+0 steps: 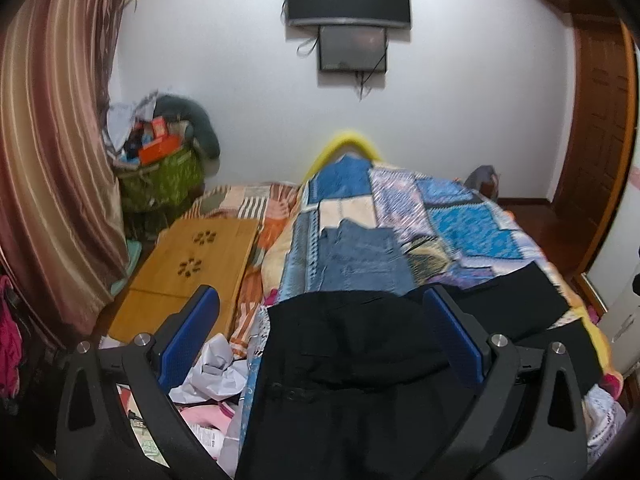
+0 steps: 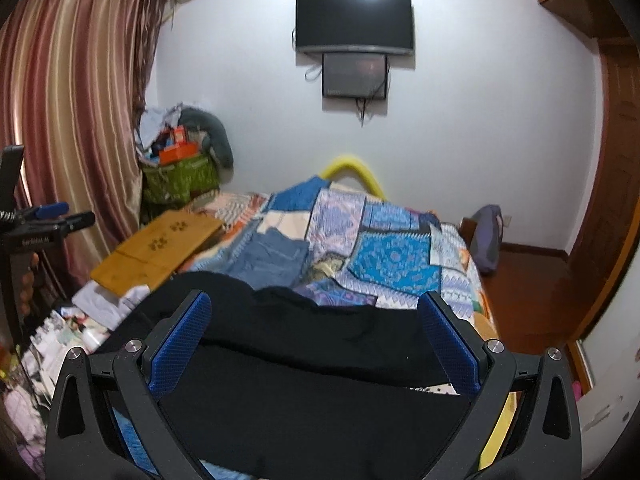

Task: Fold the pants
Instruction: 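Lower the black trousers onto the bed with both grippers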

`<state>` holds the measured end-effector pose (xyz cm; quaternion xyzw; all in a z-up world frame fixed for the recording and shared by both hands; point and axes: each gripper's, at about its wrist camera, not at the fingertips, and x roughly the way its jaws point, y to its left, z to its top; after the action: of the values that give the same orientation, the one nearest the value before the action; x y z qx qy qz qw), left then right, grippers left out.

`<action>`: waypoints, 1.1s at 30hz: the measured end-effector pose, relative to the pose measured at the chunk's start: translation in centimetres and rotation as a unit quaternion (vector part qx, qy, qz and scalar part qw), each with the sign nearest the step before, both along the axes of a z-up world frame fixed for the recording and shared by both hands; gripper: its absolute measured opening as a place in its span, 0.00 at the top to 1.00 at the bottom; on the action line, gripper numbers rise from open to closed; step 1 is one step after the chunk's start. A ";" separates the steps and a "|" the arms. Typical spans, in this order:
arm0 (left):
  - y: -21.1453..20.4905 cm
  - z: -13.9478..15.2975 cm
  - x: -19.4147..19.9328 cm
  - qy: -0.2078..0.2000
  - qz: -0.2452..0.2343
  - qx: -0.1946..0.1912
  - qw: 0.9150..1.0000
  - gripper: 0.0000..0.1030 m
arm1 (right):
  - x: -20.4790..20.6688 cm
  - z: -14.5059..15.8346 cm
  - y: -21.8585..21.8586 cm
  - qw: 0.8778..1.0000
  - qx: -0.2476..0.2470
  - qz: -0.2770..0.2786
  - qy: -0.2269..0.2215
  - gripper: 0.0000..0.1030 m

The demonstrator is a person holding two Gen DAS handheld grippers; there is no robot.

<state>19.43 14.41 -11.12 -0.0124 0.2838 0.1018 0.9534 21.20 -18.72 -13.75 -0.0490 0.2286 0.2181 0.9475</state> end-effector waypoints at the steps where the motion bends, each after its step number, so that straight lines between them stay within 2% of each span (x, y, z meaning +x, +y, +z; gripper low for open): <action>1: 0.7 -0.7 0.8 0.008 0.003 0.000 1.000 0.00 | 1.2 -0.8 0.1 1.000 -0.007 0.001 0.008 0.00; 10: 6.6 -9.0 9.8 0.089 0.039 0.002 0.995 0.00 | 8.6 -5.5 0.3 0.998 -0.027 0.012 0.053 0.01; 14: 9.0 -12.9 13.5 0.131 0.051 -0.018 0.990 0.00 | 11.8 -7.6 1.4 0.995 -0.061 0.024 0.074 0.01; 16: 10.0 -14.8 15.1 0.154 0.053 -0.034 0.986 0.01 | 13.6 -8.9 2.2 0.993 -0.074 0.034 0.088 0.04; 20: 11.5 -18.3 18.1 0.201 0.057 -0.047 0.977 0.07 | 16.8 -11.4 4.1 0.986 -0.109 0.062 0.113 0.09; 24: 13.0 -21.1 20.3 0.247 0.058 -0.089 0.963 0.11 | 19.3 -14.0 5.7 0.977 -0.136 0.091 0.138 0.09; 29: 14.0 -22.9 21.7 0.259 0.056 -0.134 0.955 0.12 | 22.1 -16.1 7.1 0.968 -0.152 0.120 0.163 0.09; 31: 14.1 -23.5 22.1 0.264 0.051 -0.155 0.951 0.19 | 23.1 -16.8 7.6 0.964 -0.157 0.127 0.171 0.09; 32: 14.2 -23.9 22.4 0.268 0.048 -0.172 0.947 0.22 | 23.6 -17.1 7.8 0.963 -0.159 0.131 0.175 0.13; 33: 14.3 -24.3 22.6 0.270 0.046 -0.185 0.944 0.27 | 23.9 -17.6 8.1 0.959 -0.165 0.138 0.184 0.26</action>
<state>42.05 28.70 -35.38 -0.1741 0.5437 0.0911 0.8159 45.13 -10.67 -31.31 -0.1946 0.4226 0.3115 0.8285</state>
